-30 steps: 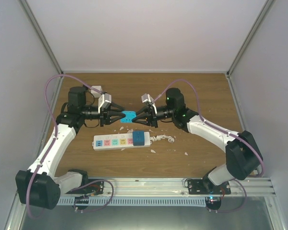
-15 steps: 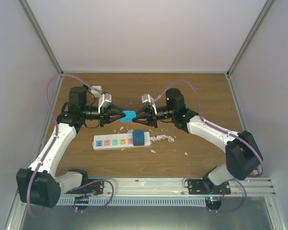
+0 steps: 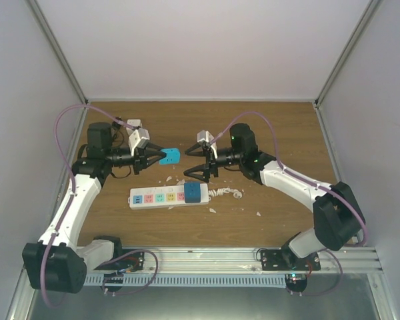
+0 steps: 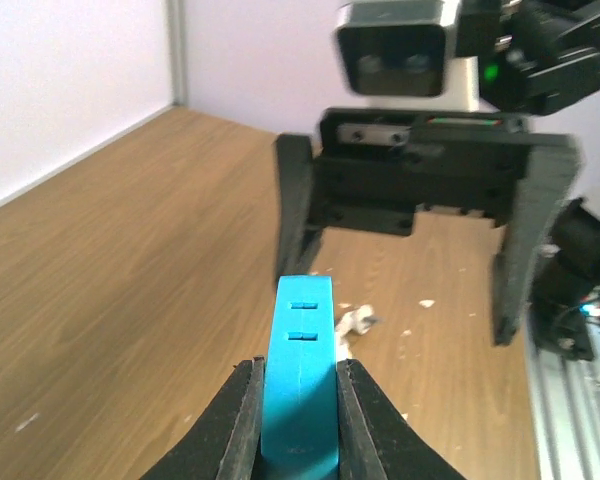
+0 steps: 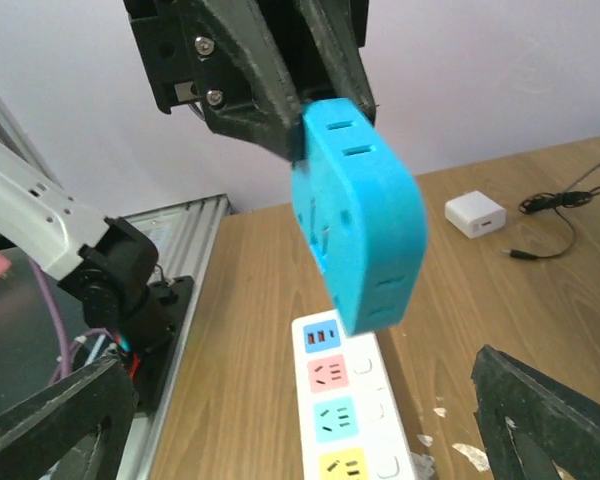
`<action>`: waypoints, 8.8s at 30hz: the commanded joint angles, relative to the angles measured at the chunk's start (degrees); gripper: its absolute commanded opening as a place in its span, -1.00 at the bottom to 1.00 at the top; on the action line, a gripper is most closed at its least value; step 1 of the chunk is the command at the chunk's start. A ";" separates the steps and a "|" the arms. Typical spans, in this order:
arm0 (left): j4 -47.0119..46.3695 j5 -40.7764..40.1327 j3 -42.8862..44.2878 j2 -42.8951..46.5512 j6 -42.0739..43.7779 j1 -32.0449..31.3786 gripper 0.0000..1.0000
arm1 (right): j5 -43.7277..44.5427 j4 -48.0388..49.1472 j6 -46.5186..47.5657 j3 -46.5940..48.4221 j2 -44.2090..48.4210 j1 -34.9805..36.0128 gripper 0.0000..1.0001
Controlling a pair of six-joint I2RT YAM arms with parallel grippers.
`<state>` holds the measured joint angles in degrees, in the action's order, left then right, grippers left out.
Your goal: Pull the plug off the socket
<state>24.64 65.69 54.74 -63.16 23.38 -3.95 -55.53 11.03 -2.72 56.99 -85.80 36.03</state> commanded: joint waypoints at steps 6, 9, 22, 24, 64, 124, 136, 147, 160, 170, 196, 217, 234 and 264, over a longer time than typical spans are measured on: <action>1.66 -20.81 0.24 0.63 7.22 2.19 -1.00 | 5.25 -4.43 6.55 1.87 0.69 -0.98 0.94; 1.66 -27.79 -0.07 -0.06 10.33 2.19 -1.00 | 5.43 -6.56 8.58 2.84 0.41 -1.05 0.96; -0.93 -47.72 -3.95 -5.35 19.16 1.51 -1.00 | 5.90 -10.43 11.83 4.72 -0.31 -1.38 0.99; -3.64 -49.89 -5.35 -6.55 19.25 0.96 -1.00 | 5.75 -10.58 12.22 4.71 -0.25 -1.40 0.99; -41.67 -82.44 -10.96 -37.91 30.60 -9.69 -0.94 | 2.92 -10.60 12.33 4.07 -1.13 -1.49 0.99; 0.84 -26.53 -6.40 -6.68 23.26 -19.13 0.98 | 10.11 -13.70 46.41 -18.44 8.99 -1.86 0.99; -4.91 -30.54 -11.66 -11.87 22.29 -27.07 0.98 | 12.39 2.85 38.46 -25.75 6.21 -1.32 0.99; -9.95 -31.88 -13.49 -16.00 21.49 -28.51 0.80 | 15.22 12.04 38.46 -28.30 0.57 -1.36 0.99; -9.55 -29.39 -15.48 -14.83 24.61 -28.50 0.09 | 16.57 16.07 39.09 -26.53 -7.15 -1.32 0.99; -7.06 -26.05 -15.68 -14.65 28.30 -28.49 -0.19 | 16.49 10.94 41.69 -22.68 -13.06 -0.97 0.99; -3.11 -13.48 -8.33 -14.67 23.74 -25.16 -0.42 | 19.08 6.52 42.80 -18.61 -17.94 -0.28 -0.04; -0.57 -20.08 -12.11 -10.83 29.01 -23.00 -0.50 | 19.01 4.61 42.52 -17.27 -18.92 -0.26 -0.30; 10.98 -15.70 -7.55 -6.13 34.08 -5.61 -0.50 | 18.61 4.18 43.24 -17.66 -18.36 -0.27 -0.23; 20.11 -4.95 -0.51 -30.20 28.06 38.76 -0.43 | 17.74 3.45 44.29 -17.79 -18.08 -0.33 -0.11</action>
<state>45.95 58.08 53.47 -90.87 51.94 33.39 -40.80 16.27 39.16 40.12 -103.57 36.21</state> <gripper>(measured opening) 0.625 0.848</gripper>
